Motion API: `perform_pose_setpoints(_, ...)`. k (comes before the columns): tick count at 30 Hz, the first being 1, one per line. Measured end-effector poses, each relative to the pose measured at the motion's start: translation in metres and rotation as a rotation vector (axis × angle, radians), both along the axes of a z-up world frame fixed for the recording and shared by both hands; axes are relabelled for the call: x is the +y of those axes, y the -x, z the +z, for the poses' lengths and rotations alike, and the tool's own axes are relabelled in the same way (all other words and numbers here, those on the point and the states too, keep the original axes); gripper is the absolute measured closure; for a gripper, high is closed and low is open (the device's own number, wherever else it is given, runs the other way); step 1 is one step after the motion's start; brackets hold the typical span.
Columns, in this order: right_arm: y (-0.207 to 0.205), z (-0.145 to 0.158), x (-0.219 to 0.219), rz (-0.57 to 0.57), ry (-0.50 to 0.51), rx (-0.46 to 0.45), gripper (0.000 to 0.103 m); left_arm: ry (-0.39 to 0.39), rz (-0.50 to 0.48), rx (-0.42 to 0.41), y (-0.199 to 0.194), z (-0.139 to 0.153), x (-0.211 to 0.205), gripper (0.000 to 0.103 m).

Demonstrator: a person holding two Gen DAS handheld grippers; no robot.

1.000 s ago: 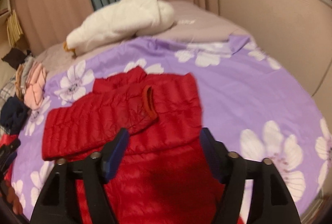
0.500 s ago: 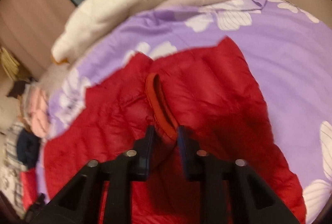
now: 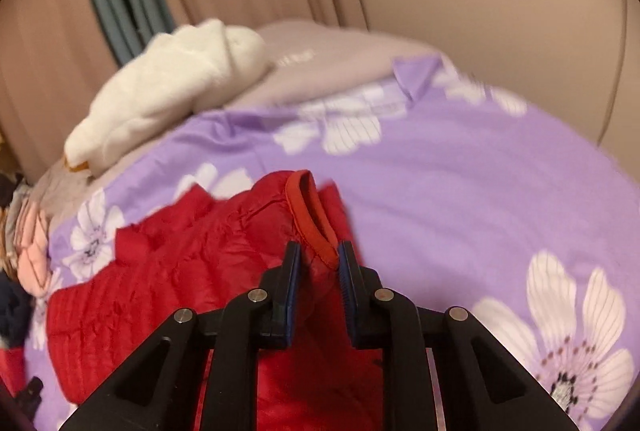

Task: Fold large clothes
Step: 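Grasp the jacket hem with the right tool while the left tool grasps it too, then fold the hem up onto the collar with both tools and open them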

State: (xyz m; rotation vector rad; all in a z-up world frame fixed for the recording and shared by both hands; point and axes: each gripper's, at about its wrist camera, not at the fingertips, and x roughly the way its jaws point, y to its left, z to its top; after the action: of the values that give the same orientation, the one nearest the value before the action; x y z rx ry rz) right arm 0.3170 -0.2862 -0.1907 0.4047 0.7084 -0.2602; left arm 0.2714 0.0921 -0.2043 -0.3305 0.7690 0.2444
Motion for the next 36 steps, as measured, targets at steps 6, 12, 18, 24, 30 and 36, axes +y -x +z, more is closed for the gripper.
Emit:
perform_pose_setpoints(6, 0.009, -0.009, -0.009, -0.059, -0.003, 0.102, 0.07, -0.016, -0.02, -0.015, 0.001, 0.008, -0.009, 0.041)
perform_pose_setpoints(12, 0.023, 0.046, 0.018, -0.047, 0.153, -0.095, 0.068, -0.022, -0.052, -0.077, -0.014, 0.022, -0.028, 0.068)
perform_pose_setpoints(18, -0.014, 0.035, 0.033, 0.06, 0.028, -0.101, 0.094, 0.063, -0.079, -0.071, -0.053, 0.002, -0.053, 0.088)
perform_pose_setpoints(24, -0.052, -0.051, 0.061, 0.11, 0.118, 0.11, 0.094, -0.105, -0.092, -0.001, -0.084, -0.071, -0.073, 0.084)
perform_pose_setpoints(30, -0.055, -0.075, 0.07, 0.122, 0.196, 0.121, 0.094, -0.144, -0.097, 0.006, -0.087, -0.076, -0.075, 0.085)
perform_pose_setpoints(36, -0.055, -0.075, 0.072, 0.121, 0.201, 0.117, 0.094, -0.143, -0.097, 0.006, -0.088, -0.078, -0.073, 0.085)
